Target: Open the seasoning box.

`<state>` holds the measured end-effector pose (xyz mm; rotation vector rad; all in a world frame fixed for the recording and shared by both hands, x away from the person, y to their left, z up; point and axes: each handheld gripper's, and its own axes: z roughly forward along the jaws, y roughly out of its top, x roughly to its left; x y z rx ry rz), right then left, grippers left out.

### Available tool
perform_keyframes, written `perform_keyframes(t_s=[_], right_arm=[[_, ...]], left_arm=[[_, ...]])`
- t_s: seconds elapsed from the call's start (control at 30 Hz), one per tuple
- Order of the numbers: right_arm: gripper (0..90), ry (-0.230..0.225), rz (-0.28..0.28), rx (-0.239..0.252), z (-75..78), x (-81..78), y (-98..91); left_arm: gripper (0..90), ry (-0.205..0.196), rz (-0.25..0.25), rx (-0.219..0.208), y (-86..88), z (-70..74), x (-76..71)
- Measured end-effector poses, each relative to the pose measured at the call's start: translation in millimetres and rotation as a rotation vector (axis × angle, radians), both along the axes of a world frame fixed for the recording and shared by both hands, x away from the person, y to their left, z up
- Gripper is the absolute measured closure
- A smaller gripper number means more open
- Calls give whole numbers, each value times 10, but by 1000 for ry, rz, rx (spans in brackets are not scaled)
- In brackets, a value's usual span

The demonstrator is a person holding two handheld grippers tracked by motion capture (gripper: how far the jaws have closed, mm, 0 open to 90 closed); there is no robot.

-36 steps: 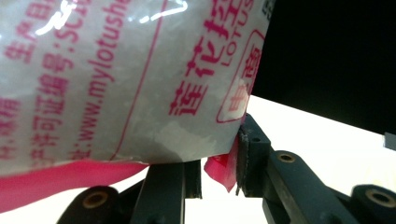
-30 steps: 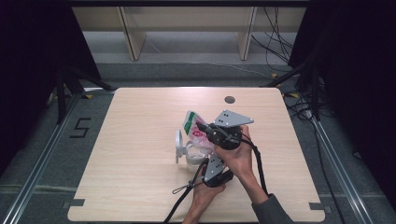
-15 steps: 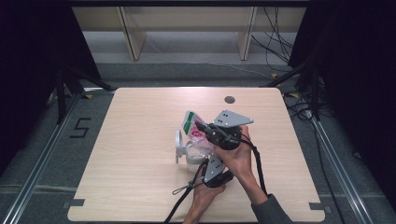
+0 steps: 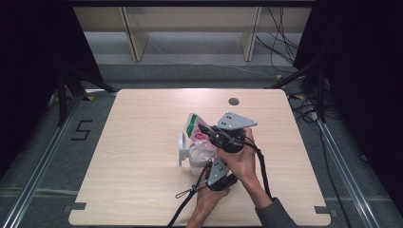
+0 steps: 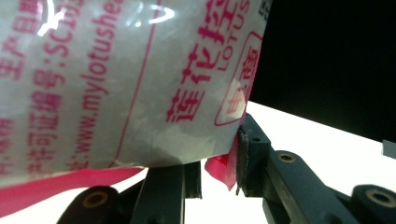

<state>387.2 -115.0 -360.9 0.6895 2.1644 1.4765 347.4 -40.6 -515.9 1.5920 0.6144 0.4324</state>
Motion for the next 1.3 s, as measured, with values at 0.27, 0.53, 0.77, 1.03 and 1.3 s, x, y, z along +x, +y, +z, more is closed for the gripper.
perform_keyframes(t_s=[0.27,0.53,0.77,1.03,1.3], right_arm=[[900,26,-14,14,-6,-9,5],[900,33,-2,29,-12,-5,7],[900,40,3,10,-18,-13,33],[900,18,13,15,-3,-12,38],[900,29,10,18,-10,3,30]], left_arm=[[741,-3,1,4,6,4,0],[742,2,10,7,15,6,11],[742,7,8,0,8,-6,12],[742,5,11,-6,18,12,3],[742,5,6,-9,14,3,19]])
